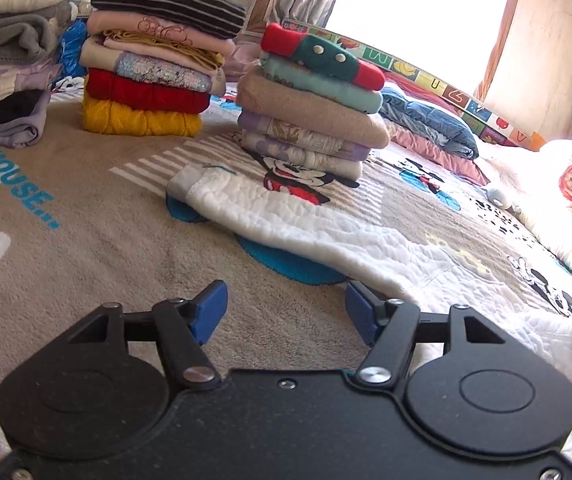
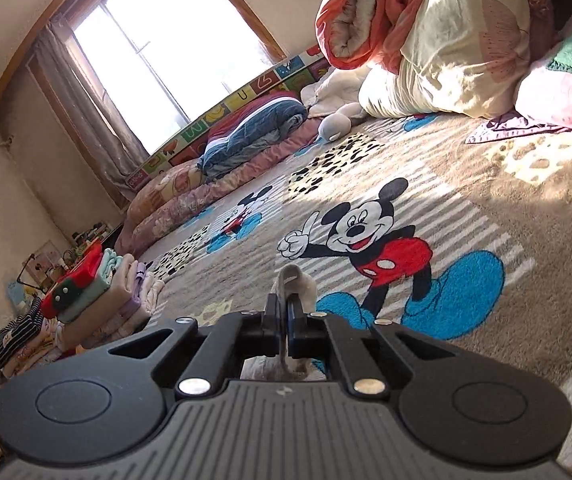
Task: Fold clothes
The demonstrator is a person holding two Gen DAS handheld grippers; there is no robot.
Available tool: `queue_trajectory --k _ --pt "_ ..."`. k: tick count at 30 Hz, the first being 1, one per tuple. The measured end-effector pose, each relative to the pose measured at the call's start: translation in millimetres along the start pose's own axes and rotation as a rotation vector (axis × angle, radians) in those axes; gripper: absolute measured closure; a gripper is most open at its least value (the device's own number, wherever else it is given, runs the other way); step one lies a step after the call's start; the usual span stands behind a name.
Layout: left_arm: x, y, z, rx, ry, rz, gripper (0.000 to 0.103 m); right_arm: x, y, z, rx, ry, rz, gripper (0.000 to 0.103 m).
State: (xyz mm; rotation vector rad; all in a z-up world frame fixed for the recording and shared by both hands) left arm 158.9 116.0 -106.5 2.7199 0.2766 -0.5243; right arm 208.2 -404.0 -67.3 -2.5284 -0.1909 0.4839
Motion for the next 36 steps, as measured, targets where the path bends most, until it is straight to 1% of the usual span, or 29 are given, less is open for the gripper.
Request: queue_trajectory --k 2,7,11,13,15,18,21,23,26,27,28,31,34,36 --pt "-5.9 9.9 -5.6 0.015 0.029 0.032 0.038 8.3 -2.5 -9.1 -0.051 -0.014 0.012 0.097" --pt "-20.0 54.8 -2.9 0.050 0.029 0.211 0.038 27.5 -2.5 -25.4 -0.136 -0.036 0.049 0.098" --pt "-32.1 90.8 -0.3 0.077 0.028 0.356 0.038 44.1 6.3 -34.0 -0.169 -0.060 0.087 0.098" --pt "-33.2 117.8 15.2 0.107 -0.026 0.446 0.038 52.5 12.1 -37.3 -0.185 -0.073 0.110 0.098" --pt "-33.0 142.4 33.1 0.129 -0.081 0.519 0.038 61.5 17.9 -40.2 -0.196 -0.085 0.131 0.098" --pt "-33.1 177.5 59.4 0.190 -0.142 0.615 0.038 72.5 24.5 -42.6 -0.220 -0.103 0.156 0.098" --pt "-33.3 201.1 80.8 0.236 -0.189 0.681 0.038 80.7 30.4 -45.7 -0.232 -0.112 0.170 0.098" --pt "-31.9 209.4 90.1 0.251 -0.213 0.692 0.038 79.4 31.1 -48.1 -0.221 -0.094 0.157 0.098" --pt "-22.9 217.8 103.4 0.274 -0.275 0.704 0.038 71.0 30.4 -46.6 -0.231 -0.059 0.135 0.098" --pt "-18.7 218.7 108.7 0.281 -0.302 0.695 0.038 70.0 33.7 -42.2 -0.240 -0.063 0.141 0.098" --pt "-15.8 217.8 112.7 0.284 -0.323 0.687 0.038 73.2 40.4 -34.6 -0.265 -0.090 0.168 0.098" --pt "-9.6 212.9 118.8 0.269 -0.368 0.677 0.039 95.5 72.9 -0.8 -0.332 -0.261 0.281 0.098" --pt "-12.2 211.2 114.2 0.252 -0.374 0.691 0.039 96.9 77.2 7.6 -0.320 -0.240 0.271 0.098" --pt "-15.8 211.6 110.7 0.249 -0.363 0.711 0.039 97.2 70.9 3.8 -0.336 -0.211 0.270 0.098"
Point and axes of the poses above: each gripper's, at about its wrist camera, not at the fingertips, and x roughly the way its jaws point, y to its right, z to its underside, the point moved 4 cm from there along x, roughly the way its jaws point, and after that the axes turned 4 degrees about y, right-handed, at the moved point
